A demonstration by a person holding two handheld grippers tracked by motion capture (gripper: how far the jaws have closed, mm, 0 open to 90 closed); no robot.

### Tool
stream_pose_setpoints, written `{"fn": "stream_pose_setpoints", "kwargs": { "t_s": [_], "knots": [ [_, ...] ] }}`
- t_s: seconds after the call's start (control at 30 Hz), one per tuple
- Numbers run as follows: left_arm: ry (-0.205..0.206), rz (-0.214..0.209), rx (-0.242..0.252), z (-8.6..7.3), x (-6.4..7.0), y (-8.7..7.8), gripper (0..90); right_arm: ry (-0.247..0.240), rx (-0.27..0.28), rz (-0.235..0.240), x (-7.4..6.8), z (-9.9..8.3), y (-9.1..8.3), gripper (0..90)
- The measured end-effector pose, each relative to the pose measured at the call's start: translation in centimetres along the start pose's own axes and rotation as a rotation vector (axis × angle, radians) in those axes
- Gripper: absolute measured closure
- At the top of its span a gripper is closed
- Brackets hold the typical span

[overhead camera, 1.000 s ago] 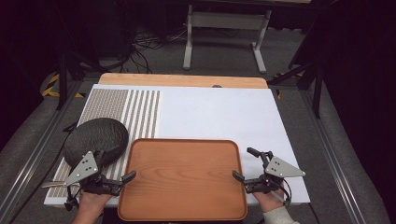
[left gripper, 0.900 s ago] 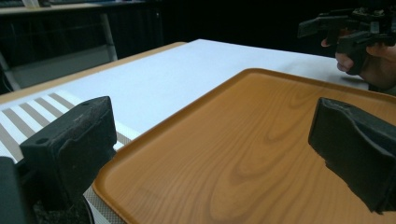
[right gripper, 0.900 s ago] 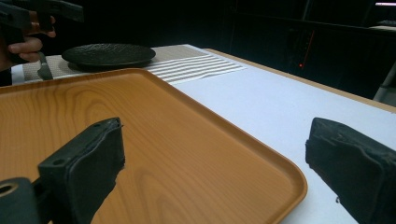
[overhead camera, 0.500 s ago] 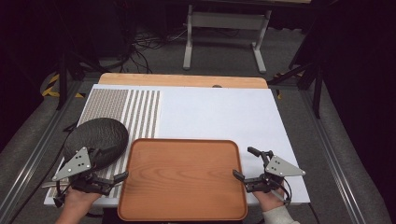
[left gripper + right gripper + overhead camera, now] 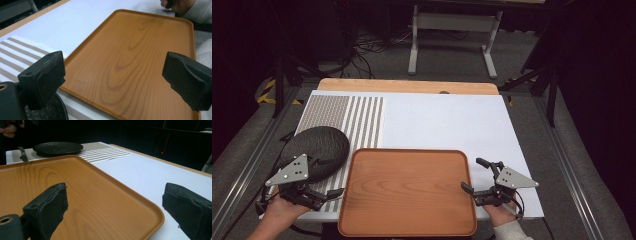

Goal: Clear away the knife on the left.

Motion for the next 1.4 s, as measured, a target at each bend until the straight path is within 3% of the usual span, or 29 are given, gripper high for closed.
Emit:
{"fn": "stream_pose_setpoints", "kwargs": {
  "t_s": [0.17, 0.33, 0.43, 0.77, 1.13, 1.4],
  "knots": [
    [0.020, -0.026, -0.048, 0.0, 0.0, -0.3, 5.1, 0.008, 0.001, 0.011, 0.0, 0.0, 0.1, 7.5],
    [0.042, -0.055, -0.130, -0.5, 0.0, -0.7, 2.5, 0.012, 0.000, 0.015, 0.0, 0.0, 0.1, 8.2],
    [0.037, -0.064, -0.156, -0.6, -0.2, -0.9, 2.3, 0.015, -0.002, 0.022, 0.0, 0.0, 0.1, 9.4],
    [0.060, -0.066, -0.274, -1.0, -1.2, -2.2, 5.8, 0.020, -0.004, 0.031, 0.0, -0.1, 0.2, 9.8],
    [0.089, -0.073, -0.381, -1.5, -1.9, -3.3, 10.9, 0.025, -0.002, 0.034, -0.1, -0.1, 0.3, 10.3],
    [0.085, -0.100, -0.411, -2.3, -2.1, -3.6, 12.6, 0.030, -0.007, 0.031, -0.1, -0.2, 0.3, 10.3]
  ]
}}
Point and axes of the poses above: each handheld gripper's, and its own axes: y roughly forward along the jaws, z roughly out of its top, x roughly to its right, the point moved 5 cm from there along y, roughly forward along the jaws, and after that the axes turned 7 degrees about x, right-handed, at the moved point
